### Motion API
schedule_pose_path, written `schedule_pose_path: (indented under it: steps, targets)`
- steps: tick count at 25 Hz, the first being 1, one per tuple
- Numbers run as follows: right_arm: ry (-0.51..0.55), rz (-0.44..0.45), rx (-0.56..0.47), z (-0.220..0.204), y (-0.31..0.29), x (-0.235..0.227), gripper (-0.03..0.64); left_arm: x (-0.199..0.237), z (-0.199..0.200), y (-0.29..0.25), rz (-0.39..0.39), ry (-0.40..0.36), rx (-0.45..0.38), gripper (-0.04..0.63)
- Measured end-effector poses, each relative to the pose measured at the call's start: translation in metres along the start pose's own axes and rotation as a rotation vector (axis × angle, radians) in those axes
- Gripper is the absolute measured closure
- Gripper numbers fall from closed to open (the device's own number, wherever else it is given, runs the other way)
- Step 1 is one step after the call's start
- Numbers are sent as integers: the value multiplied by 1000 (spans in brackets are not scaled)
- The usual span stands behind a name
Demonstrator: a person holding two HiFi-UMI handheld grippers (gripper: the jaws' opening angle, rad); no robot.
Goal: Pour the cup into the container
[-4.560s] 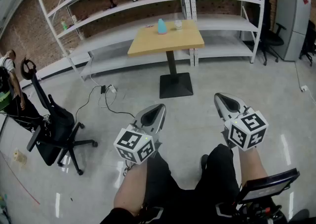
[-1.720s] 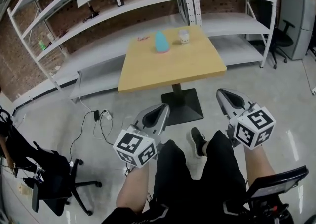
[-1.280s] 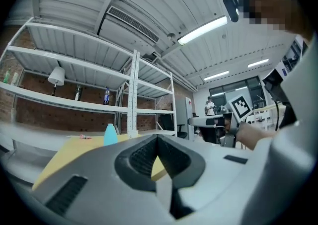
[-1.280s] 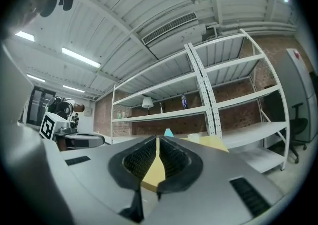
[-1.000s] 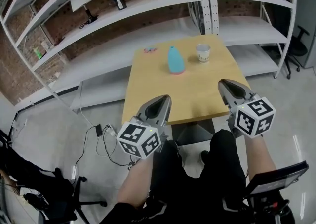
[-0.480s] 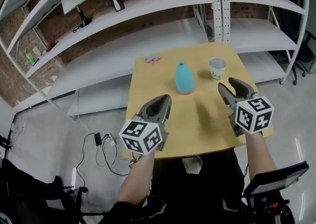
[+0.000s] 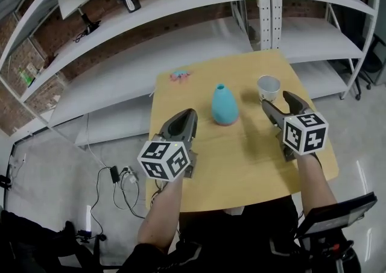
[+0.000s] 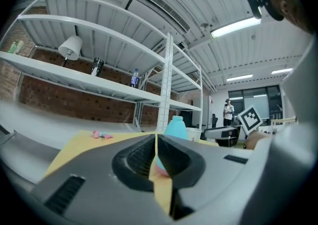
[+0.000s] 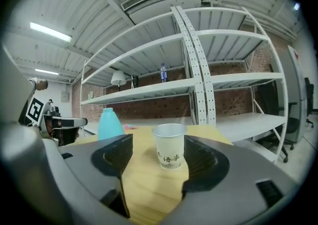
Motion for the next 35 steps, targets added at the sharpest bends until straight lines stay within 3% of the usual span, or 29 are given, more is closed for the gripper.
schedule_pose_path:
  steps: [5,12,18,35]
  targets:
    - [1,-36,53,-5,-16,-13,278,5,-10,-14,-37,21,32,600]
    - [3,-50,117,-12,-38,-24,275,6,-19,-23,-59,55,57,600]
    - [29,-82,150,-11,-51,-29,275,11,-13,-31,-73,0,81,600]
    - [45,-78,159,-7,-60,-26,311,8,-28,-43,-91,4,83,600]
Point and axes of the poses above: the fingertips, and each gripper's own axes: y backward along the fingers, x to its left, z out of its top, the point moved 4 cm from there along y, backward along the fingers, and after that the axes turned 14 degrees about -y, right-handed, at the moved point
